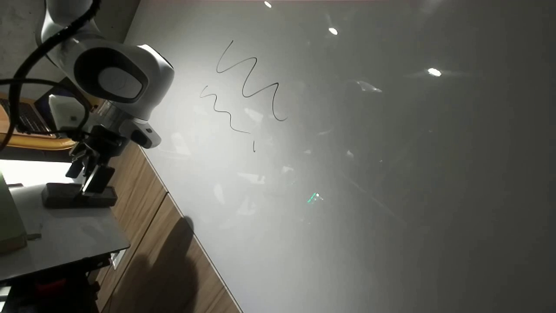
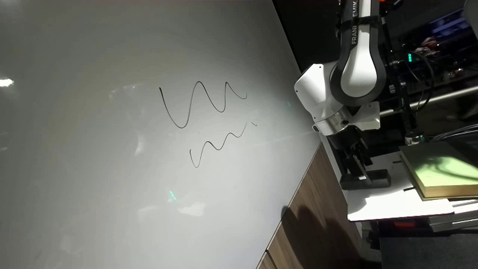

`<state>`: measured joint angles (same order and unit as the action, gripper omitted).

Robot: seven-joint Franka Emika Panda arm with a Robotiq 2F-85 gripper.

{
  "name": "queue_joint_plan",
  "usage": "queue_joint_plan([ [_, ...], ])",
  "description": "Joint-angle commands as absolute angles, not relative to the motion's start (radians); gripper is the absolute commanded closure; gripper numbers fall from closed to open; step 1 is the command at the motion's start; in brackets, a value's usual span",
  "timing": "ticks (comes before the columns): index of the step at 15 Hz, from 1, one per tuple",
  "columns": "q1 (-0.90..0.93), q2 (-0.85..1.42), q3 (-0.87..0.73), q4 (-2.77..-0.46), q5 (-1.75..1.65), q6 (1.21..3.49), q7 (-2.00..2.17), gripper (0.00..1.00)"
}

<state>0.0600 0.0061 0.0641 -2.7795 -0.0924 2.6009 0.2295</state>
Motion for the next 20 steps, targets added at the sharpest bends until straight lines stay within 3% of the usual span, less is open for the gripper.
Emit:
queue_joint_plan([
  [1, 0.057, 0.016, 0.056, -2.779, -0.164, 2.632, 0.280, 0.00],
  [4, 0.056, 0.018, 0.054, -2.779, -0.182, 2.633, 0.293, 0.08],
  [5, 0.056, 0.019, 0.054, -2.779, -0.186, 2.633, 0.296, 0.28],
  [6, 0.055, 0.020, 0.053, -2.779, -0.187, 2.632, 0.298, 0.29],
  [12, 0.056, 0.019, 0.053, -2.779, -0.191, 2.630, 0.310, 0.72],
  [20, 0.088, -0.148, 0.098, -2.764, -0.256, 2.534, 0.362, 0.72],
])
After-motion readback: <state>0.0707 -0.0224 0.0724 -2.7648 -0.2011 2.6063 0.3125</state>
